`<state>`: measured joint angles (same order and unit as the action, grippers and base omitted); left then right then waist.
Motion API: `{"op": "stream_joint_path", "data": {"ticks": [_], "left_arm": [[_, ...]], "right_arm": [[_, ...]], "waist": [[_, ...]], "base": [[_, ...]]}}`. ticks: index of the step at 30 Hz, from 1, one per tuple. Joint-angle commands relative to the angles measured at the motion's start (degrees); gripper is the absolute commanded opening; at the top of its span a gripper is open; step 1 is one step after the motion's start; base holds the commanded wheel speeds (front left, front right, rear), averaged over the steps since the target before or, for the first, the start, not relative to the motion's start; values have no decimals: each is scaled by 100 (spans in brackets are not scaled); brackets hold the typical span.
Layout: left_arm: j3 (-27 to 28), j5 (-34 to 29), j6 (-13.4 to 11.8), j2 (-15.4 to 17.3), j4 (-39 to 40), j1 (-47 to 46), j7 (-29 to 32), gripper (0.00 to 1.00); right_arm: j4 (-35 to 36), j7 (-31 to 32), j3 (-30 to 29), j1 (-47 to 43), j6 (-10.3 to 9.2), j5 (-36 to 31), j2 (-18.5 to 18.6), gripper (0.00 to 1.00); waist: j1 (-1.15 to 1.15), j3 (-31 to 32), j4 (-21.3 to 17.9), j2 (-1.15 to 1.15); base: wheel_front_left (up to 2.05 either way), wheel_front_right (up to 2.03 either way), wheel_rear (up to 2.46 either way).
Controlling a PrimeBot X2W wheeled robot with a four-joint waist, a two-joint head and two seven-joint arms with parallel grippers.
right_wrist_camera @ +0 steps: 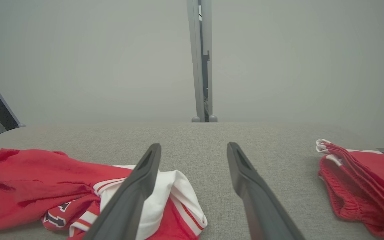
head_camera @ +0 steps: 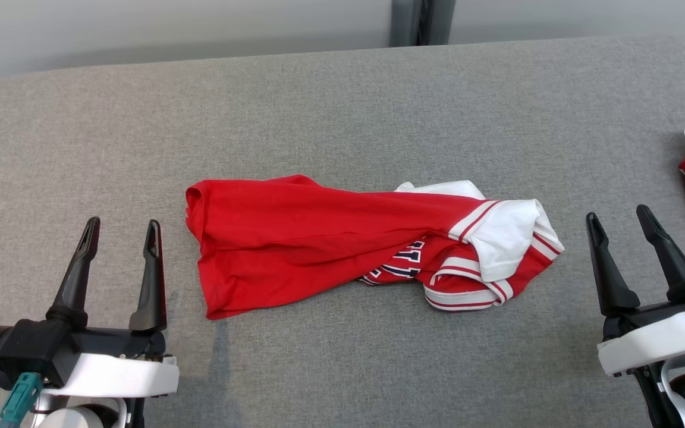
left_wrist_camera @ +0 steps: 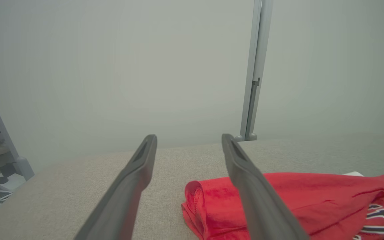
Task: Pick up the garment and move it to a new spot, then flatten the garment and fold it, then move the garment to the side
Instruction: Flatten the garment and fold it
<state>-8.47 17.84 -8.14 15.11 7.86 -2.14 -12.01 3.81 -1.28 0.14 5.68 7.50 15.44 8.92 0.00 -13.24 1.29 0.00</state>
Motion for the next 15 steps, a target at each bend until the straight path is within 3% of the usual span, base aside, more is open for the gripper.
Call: {"op": "stream_joint_path", "data": {"ticks": [1,15], "left_arm": [[-8,11,-18,14,25,27,13,100],[-180,10,47,-18,4,-243,7,100]], "right_arm": [[8,28,-3,-30,-2,1,42,100],[-724,592,586,104,-1,359,-33,100]], "waist": [[0,11,21,0],[0,-236,135,0]], "base": [[0,0,0],[0,0,0]]}}
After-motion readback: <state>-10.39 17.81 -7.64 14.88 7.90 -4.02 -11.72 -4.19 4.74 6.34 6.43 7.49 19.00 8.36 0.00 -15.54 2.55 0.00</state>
